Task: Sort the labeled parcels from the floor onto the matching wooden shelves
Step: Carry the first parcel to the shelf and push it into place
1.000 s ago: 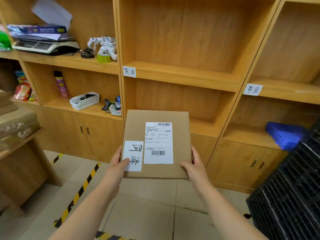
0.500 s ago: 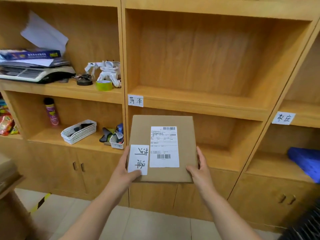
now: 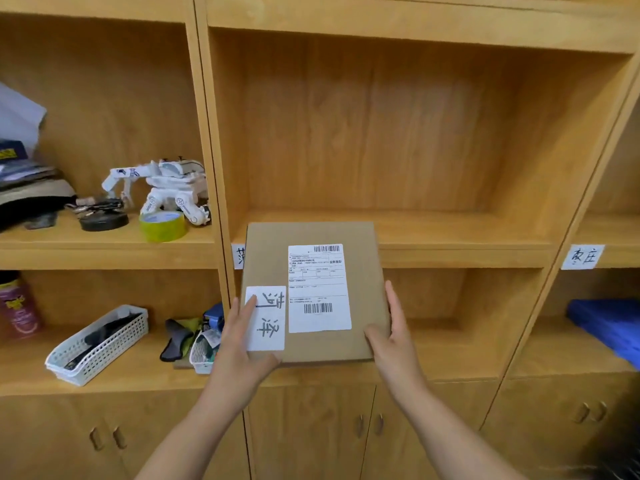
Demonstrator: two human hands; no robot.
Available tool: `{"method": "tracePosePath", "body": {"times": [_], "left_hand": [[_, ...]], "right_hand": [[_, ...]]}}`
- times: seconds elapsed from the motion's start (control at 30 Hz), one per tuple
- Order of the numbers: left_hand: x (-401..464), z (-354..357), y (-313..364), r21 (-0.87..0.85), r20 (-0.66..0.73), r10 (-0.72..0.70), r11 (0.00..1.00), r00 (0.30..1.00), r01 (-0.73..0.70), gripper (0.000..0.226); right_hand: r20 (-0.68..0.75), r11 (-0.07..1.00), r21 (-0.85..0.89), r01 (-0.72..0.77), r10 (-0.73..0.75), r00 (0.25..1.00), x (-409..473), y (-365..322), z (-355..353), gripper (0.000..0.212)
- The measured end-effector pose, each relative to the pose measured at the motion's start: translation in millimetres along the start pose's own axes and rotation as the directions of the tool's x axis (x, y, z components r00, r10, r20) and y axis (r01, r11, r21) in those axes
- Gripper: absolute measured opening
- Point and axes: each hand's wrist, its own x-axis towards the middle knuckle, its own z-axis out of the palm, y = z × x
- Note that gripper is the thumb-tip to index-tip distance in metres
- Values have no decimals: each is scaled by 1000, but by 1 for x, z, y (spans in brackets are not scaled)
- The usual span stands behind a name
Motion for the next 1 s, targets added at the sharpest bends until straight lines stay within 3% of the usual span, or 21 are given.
{"method": "tracePosePath", "body": {"times": [0.2,0.43,0.6,0.77,1.0], "left_hand": [[77,-10,-9,83,-103,54,996,993,-45,83],[170,-16,4,236,-134,180,961,974,-145,89],[225,-14,6,298,-126,219,939,968,-173,84],[259,-13,-7,323,-102,208,932,973,-166,62],[291,-19,-18,340,-74,219,923,973,-182,56]], "right_hand": [[-7,988,-65,139,-140,990,75,-5,31,69],[42,960,-76,270,-268,963,173,-17,55,66],[139,940,-159,302,-282,949,234,-19,65,64],[225,911,-258,322,-268,937,270,-17,75,63],[317,819,-441,368,-241,917,292,-18,79,72]]}}
